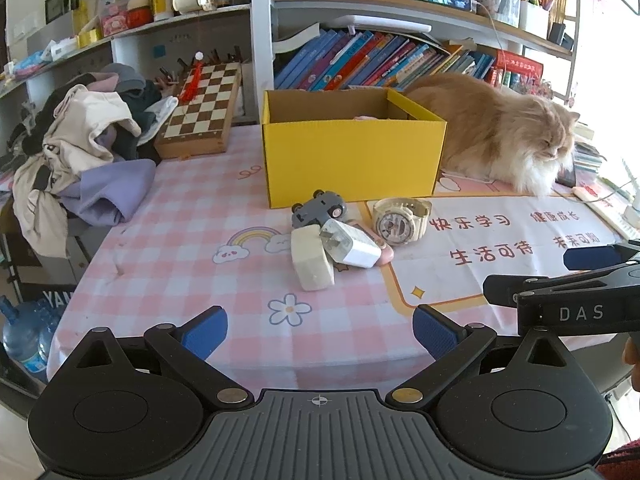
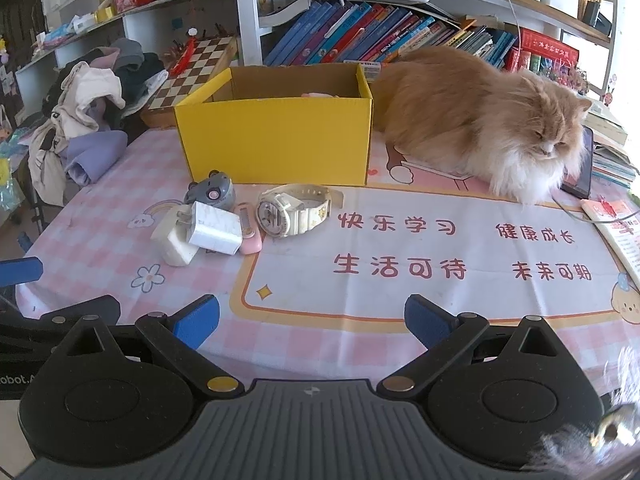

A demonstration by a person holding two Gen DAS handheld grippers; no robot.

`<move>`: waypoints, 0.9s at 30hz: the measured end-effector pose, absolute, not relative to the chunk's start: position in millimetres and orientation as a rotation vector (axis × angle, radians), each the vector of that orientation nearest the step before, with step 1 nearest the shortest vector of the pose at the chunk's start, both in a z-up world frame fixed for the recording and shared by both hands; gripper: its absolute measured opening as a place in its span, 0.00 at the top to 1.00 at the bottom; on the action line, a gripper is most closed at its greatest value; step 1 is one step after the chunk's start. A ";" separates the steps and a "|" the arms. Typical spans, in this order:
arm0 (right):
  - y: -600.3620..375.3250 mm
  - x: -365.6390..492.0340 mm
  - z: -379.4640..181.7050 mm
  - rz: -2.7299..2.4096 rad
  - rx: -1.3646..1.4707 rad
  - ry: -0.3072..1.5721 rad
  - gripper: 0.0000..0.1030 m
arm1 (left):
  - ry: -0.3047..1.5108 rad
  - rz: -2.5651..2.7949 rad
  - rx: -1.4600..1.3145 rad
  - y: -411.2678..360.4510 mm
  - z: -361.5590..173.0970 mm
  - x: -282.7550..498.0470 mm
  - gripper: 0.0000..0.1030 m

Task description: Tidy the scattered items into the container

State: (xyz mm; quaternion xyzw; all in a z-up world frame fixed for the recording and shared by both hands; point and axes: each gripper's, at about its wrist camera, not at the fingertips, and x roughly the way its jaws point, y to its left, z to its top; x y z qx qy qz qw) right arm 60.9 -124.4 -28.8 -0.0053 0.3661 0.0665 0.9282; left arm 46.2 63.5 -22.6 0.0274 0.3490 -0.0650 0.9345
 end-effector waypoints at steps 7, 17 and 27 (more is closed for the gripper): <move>-118.7 58.9 -25.7 0.143 -0.045 0.736 0.02 | 0.705 -0.140 0.075 61.9 -20.6 44.4 0.02; -120.5 63.7 -29.1 0.143 -0.032 0.752 0.02 | 0.721 -0.144 0.067 63.3 -24.3 48.5 0.02; -120.9 71.1 -30.9 0.151 -0.033 0.764 0.02 | 0.733 -0.141 0.063 62.5 -27.3 55.0 0.02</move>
